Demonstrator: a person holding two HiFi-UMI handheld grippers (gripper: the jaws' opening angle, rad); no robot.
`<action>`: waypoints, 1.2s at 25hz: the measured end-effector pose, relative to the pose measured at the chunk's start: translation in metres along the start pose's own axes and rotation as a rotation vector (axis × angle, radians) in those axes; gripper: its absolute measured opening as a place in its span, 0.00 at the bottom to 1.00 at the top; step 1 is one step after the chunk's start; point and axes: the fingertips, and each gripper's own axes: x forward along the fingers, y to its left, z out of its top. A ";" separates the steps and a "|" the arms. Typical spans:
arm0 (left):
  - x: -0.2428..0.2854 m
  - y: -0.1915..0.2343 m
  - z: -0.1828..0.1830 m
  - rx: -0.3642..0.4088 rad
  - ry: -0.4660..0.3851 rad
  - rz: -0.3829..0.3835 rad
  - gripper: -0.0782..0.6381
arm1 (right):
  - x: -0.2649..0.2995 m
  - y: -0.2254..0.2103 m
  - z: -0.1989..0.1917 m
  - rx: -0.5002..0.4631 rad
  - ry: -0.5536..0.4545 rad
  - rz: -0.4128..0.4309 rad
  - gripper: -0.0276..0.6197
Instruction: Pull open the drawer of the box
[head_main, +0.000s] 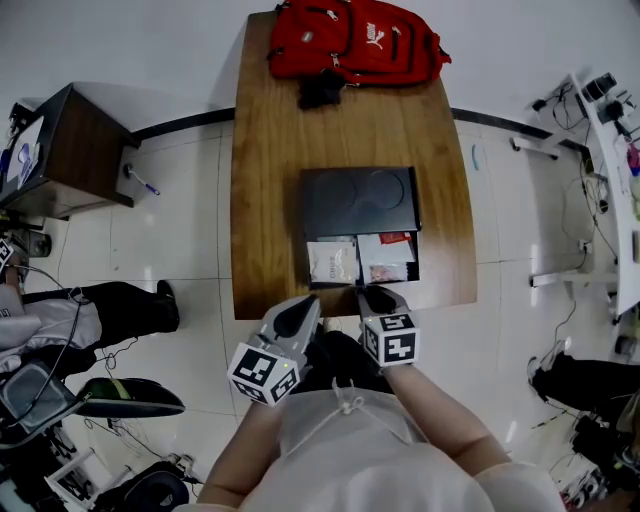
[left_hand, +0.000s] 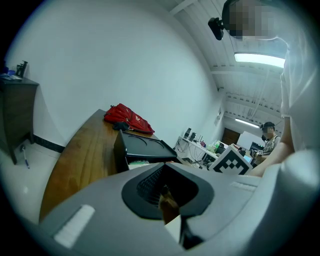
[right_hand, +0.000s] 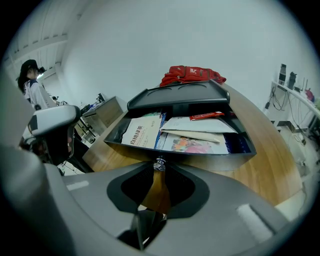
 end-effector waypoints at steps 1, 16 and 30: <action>-0.001 -0.001 -0.001 -0.002 -0.001 0.002 0.12 | -0.001 0.002 -0.002 -0.003 0.001 0.003 0.16; 0.004 -0.003 -0.011 -0.011 -0.002 0.002 0.12 | -0.010 0.004 -0.014 -0.041 0.003 0.019 0.15; 0.002 -0.018 0.046 0.059 -0.103 -0.021 0.12 | -0.090 0.001 0.077 -0.101 -0.341 -0.011 0.09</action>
